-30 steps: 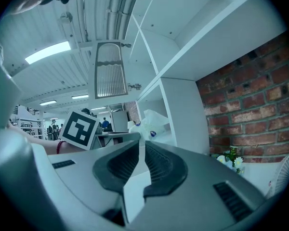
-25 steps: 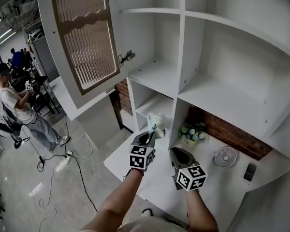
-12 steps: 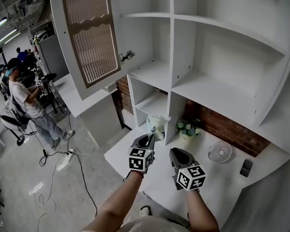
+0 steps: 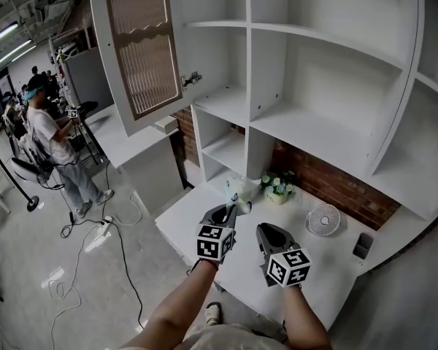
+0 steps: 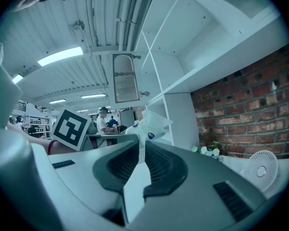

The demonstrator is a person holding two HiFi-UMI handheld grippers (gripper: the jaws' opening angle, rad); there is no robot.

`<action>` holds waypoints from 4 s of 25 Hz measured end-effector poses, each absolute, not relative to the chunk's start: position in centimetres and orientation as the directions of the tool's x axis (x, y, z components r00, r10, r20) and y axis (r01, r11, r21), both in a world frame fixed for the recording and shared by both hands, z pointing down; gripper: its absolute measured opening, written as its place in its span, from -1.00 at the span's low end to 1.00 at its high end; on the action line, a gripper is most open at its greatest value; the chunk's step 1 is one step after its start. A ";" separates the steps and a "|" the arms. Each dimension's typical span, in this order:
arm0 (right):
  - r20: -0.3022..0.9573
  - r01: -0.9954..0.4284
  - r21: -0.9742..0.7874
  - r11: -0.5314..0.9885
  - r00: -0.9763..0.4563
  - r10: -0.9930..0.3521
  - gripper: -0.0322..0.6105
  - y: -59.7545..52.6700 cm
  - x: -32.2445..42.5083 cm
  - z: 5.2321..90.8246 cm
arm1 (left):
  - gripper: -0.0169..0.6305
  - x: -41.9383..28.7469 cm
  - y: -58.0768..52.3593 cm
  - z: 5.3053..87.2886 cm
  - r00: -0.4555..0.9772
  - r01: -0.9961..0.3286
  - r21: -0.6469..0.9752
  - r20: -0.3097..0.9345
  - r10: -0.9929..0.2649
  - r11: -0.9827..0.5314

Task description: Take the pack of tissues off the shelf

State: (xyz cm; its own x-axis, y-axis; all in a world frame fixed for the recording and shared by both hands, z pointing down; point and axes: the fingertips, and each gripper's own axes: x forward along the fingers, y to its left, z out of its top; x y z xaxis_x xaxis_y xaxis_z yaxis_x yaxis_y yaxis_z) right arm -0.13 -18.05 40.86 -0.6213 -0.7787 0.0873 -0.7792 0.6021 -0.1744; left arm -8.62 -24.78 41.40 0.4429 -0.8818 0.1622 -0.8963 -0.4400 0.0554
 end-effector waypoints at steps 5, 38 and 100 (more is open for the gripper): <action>0.089 -0.779 -0.170 0.603 -0.622 -0.778 -0.75 -15.5 1.6 41.2 | -0.84 -6.3 -21.5 41.6 0.456 -0.889 0.051 0.159 -0.876 -0.454; 0.238 -0.903 -0.216 0.372 -0.418 -0.876 -0.75 -9.6 14.8 51.6 | -0.84 9.5 -14.8 56.9 0.681 -0.727 0.204 0.337 -0.650 -0.656; 0.426 -0.912 -0.273 0.307 -0.401 -0.811 -0.75 -12.1 15.7 63.7 | -0.25 11.1 -17.0 69.9 0.672 -0.714 0.298 0.544 -0.502 -0.633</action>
State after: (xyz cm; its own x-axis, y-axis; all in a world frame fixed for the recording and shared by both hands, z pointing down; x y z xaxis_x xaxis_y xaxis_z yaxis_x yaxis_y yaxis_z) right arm 15.68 -12.14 63.69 -0.4009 -0.8113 0.4255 -0.9116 0.3071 -0.2734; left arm 11.14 -16.96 69.88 0.6722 -0.5021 0.5441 -0.7142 -0.6333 0.2980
